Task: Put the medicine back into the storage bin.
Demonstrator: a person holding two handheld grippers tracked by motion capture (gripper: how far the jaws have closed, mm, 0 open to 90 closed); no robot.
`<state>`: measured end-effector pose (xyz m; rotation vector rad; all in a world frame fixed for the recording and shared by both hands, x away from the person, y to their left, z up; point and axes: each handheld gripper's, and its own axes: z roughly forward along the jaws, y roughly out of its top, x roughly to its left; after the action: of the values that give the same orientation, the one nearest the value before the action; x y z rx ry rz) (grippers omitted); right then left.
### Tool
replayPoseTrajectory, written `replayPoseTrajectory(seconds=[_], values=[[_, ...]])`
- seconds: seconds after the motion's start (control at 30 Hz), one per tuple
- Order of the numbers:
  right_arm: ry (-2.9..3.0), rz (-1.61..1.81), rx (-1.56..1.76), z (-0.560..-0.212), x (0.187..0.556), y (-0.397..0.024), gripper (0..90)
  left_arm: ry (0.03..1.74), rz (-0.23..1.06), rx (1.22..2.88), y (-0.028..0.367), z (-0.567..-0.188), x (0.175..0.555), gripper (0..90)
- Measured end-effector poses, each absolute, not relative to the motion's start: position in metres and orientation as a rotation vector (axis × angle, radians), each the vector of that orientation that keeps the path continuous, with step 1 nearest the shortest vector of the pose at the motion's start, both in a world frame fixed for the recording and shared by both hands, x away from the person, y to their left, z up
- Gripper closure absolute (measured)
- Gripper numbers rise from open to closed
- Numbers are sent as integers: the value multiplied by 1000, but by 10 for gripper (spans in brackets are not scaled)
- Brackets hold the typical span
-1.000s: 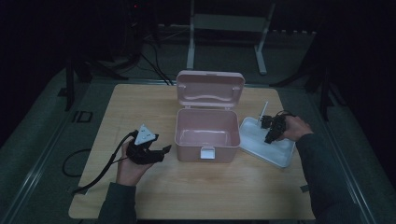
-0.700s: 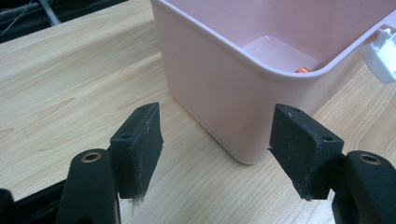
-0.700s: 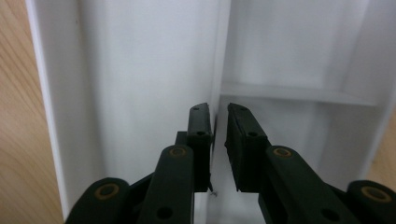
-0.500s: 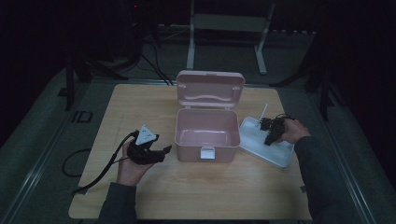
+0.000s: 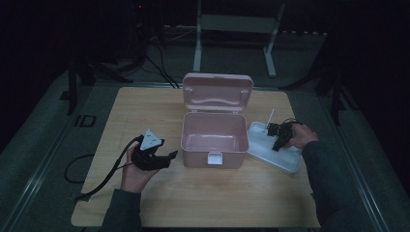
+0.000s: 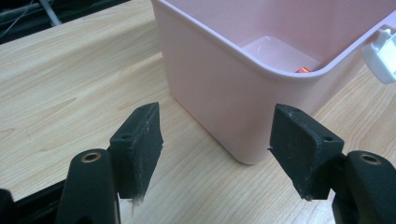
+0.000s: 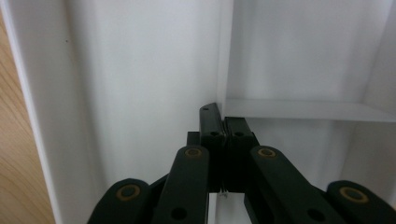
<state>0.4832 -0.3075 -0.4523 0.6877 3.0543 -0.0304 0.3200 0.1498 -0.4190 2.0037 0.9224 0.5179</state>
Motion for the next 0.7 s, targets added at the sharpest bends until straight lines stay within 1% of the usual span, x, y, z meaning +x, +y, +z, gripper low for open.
replayPoseTrajectory(seconds=[0.17,0.33,0.47,0.7], values=[[3072,-53,624,-451,480,-308,895,928,521,2000,150,-419,320,338],[3083,-54,604,-437,473,-319,895,925,518,2001,150,-419,320,338],[3068,-54,565,-415,464,-328,895,925,514,2004,149,-420,320,338],[3032,-8,523,-362,453,-338,895,928,509,2001,148,-420,320,338]])
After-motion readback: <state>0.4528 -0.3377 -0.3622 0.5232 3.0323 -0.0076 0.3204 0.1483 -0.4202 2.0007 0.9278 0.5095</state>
